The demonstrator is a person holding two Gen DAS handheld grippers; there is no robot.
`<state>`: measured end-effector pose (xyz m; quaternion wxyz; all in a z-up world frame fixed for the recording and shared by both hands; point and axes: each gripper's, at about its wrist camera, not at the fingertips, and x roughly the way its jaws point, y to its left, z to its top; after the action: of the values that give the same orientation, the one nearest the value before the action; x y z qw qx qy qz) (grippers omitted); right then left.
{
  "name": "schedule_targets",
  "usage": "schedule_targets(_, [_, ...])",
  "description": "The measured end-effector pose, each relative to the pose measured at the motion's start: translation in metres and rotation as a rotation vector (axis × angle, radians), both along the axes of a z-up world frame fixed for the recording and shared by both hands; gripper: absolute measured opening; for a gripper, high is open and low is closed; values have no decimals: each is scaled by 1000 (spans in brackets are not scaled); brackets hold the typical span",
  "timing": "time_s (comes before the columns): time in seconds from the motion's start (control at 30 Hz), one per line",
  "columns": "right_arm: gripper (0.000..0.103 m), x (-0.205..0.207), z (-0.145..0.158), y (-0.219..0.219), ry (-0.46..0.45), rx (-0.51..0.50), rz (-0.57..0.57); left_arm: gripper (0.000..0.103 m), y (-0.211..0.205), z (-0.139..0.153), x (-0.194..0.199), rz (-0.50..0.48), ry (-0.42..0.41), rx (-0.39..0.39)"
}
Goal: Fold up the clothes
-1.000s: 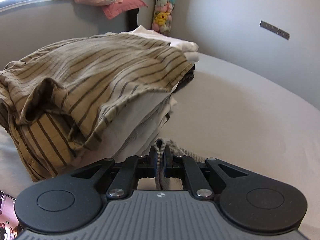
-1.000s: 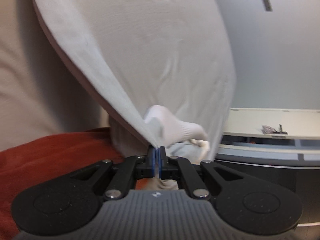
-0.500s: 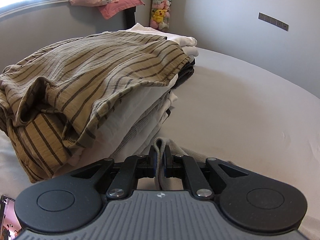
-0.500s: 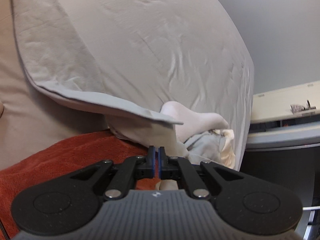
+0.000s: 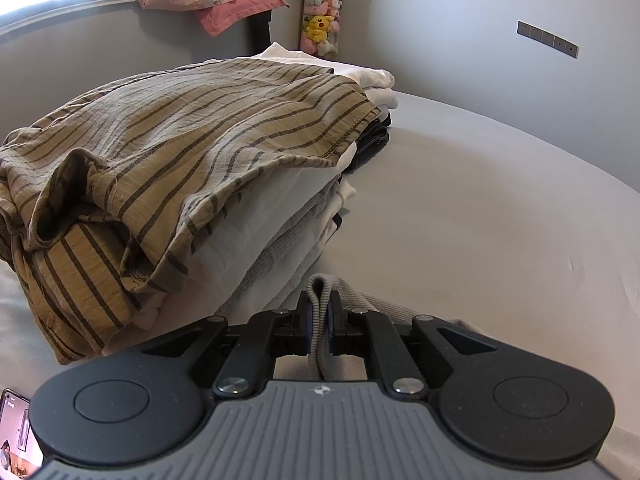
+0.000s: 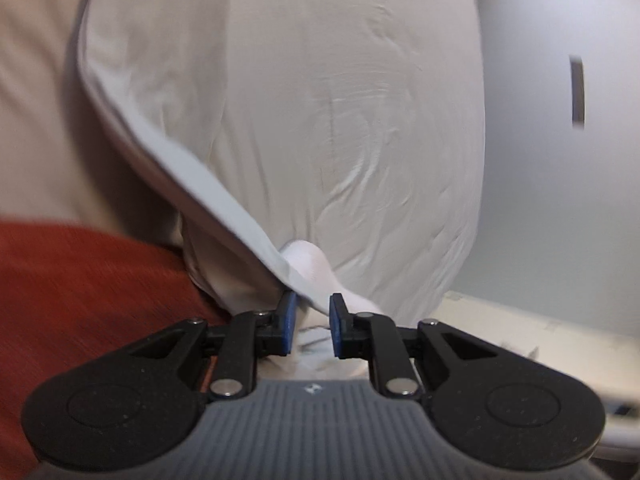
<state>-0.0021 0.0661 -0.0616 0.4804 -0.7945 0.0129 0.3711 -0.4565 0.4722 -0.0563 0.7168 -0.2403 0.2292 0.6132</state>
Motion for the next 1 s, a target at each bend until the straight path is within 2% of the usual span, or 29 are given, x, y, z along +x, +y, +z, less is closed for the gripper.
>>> schedule_targets(0.23, [18, 0, -24, 4, -85, -150, 145, 8, 3, 0, -1, -2, -7, -5])
schedule_targets(0.33, [18, -1, -30, 4, -93, -186, 184, 8, 4, -1, -4, 0, -17, -12])
schedule_targets(0.4, [13, -2, -31, 4, -83, -193, 192, 8, 4, -1, -4, -1, -18, -13])
schedule_targets(0.43, [3, -3, -31, 5, -74, -195, 190, 8, 5, -1, -4, -2, -18, -12])
schedule_targets(0.47, [1, -3, -30, 5, -66, -191, 181, 8, 5, -1, -4, -3, -18, -11])
schedule_targets(0.63, [1, 17, -3, 23, -14, 24, -14, 8, 3, 1, -6, -4, -33, 4])
schedule_targets(0.83, [1, 74, 42, 46, 2, 292, -324, 7, -2, 7, -7, -2, -45, 40])
schedule_targets(1.0, [1, 118, 55, 77, 37, 410, -471, 7, 1, 15, 5, -35, -28, 76])
